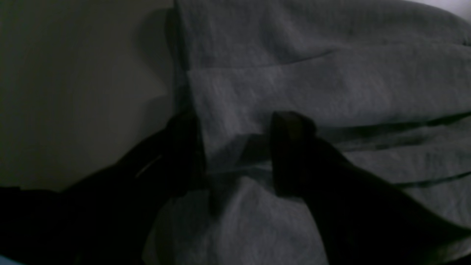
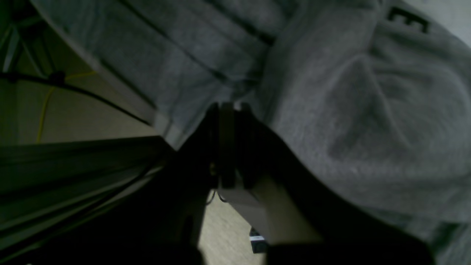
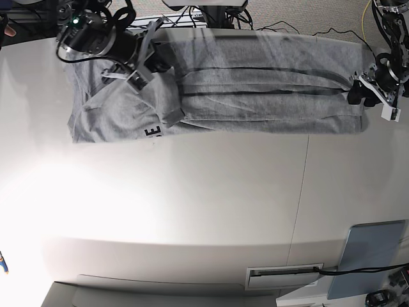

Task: Fold the T-shirt properly
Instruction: 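Grasp the sleeve end with the right gripper and fold it inward, then move the left gripper down onto the strip's other end and grasp it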

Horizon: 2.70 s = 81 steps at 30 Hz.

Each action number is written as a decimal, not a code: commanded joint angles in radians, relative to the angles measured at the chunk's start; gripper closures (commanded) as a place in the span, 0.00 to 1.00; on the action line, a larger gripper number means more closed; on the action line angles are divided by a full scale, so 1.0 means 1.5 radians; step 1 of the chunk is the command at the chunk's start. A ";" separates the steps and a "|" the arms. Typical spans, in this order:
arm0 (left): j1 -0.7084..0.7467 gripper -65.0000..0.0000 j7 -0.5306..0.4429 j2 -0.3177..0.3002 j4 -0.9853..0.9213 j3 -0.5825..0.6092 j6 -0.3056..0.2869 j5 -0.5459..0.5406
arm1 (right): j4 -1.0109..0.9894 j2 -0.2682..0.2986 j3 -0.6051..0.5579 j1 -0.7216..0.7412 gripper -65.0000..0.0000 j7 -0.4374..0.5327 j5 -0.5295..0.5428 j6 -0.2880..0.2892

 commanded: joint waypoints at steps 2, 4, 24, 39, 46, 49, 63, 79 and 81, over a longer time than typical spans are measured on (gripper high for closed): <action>-0.003 0.49 -0.010 -0.015 0.011 -0.007 -0.002 -0.007 | 0.011 0.004 -0.016 0.000 1.00 0.010 -0.022 0.002; -0.003 0.49 -0.010 -0.015 0.011 -0.007 -0.002 -0.007 | 0.011 0.004 -0.027 0.000 0.99 0.010 -0.049 0.002; -0.003 0.48 -0.010 -0.015 0.011 -0.007 -0.002 -0.007 | 0.012 0.004 -0.027 0.021 0.80 0.014 -0.116 0.001; -0.003 0.48 -0.028 -0.014 -0.036 -0.007 0.091 0.063 | 0.012 0.004 -0.027 0.028 0.80 0.017 -0.173 -0.006; -0.003 0.49 0.046 -0.015 -0.094 -0.007 0.010 -0.055 | 0.012 0.004 -0.027 0.028 0.80 0.021 -0.173 -0.006; -0.003 0.63 0.074 -0.015 -0.094 -0.007 -0.013 -0.121 | 0.012 0.004 -0.027 0.028 0.80 0.023 -0.173 -0.006; -0.021 1.00 0.049 -0.022 -0.052 -0.043 0.011 -0.078 | 0.012 0.011 0.010 0.028 0.80 0.051 -0.194 -0.006; 0.027 1.00 0.241 0.148 0.341 -0.071 0.102 -0.115 | 0.011 0.011 0.228 0.028 0.80 0.103 -0.193 -0.006; 0.030 1.00 0.252 0.190 0.381 -0.068 0.106 -0.150 | 0.011 0.011 0.231 0.028 0.80 0.103 -0.193 -0.006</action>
